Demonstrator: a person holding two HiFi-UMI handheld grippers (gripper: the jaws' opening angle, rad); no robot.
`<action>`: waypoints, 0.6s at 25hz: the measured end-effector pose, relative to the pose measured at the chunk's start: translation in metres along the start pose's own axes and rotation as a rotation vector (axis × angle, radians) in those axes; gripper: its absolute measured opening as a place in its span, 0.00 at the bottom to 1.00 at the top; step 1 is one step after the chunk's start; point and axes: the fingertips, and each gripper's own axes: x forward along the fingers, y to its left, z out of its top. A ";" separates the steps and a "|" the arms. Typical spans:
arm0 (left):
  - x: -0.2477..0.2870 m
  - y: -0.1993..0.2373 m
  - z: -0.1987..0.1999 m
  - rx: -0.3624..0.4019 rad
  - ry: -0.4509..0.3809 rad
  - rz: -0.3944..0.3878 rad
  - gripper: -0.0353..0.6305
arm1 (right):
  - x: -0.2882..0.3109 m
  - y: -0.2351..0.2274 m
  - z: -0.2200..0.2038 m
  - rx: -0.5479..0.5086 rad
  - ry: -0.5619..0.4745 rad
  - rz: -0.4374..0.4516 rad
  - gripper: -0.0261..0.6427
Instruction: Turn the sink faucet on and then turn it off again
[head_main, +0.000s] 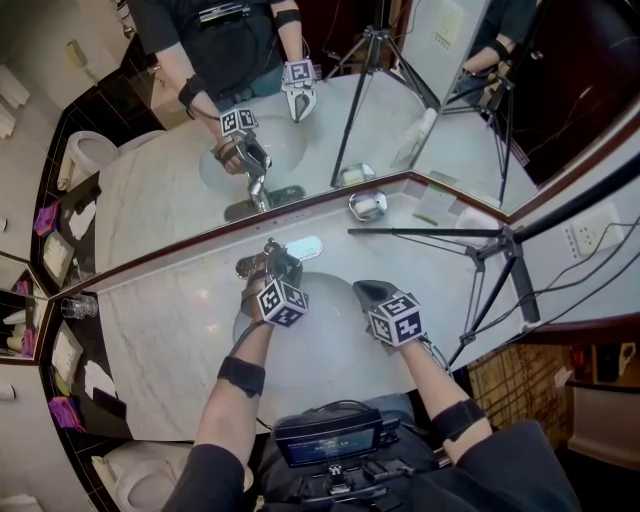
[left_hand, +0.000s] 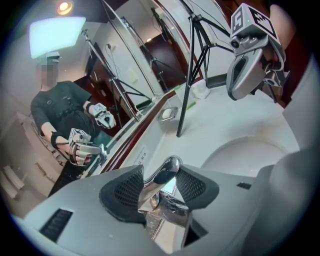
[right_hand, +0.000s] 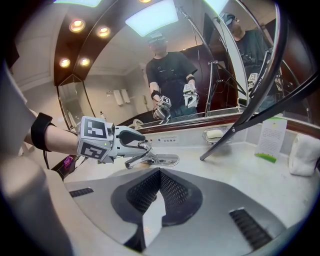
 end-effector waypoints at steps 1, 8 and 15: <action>-0.001 0.001 0.000 -0.008 -0.002 0.001 0.36 | 0.000 0.001 0.000 0.000 0.000 0.001 0.07; -0.008 0.022 0.005 -0.087 -0.030 0.023 0.35 | -0.001 -0.001 -0.002 0.003 0.002 0.002 0.07; -0.015 0.041 0.003 -0.195 -0.047 0.042 0.35 | 0.002 0.004 0.002 -0.005 -0.005 0.010 0.07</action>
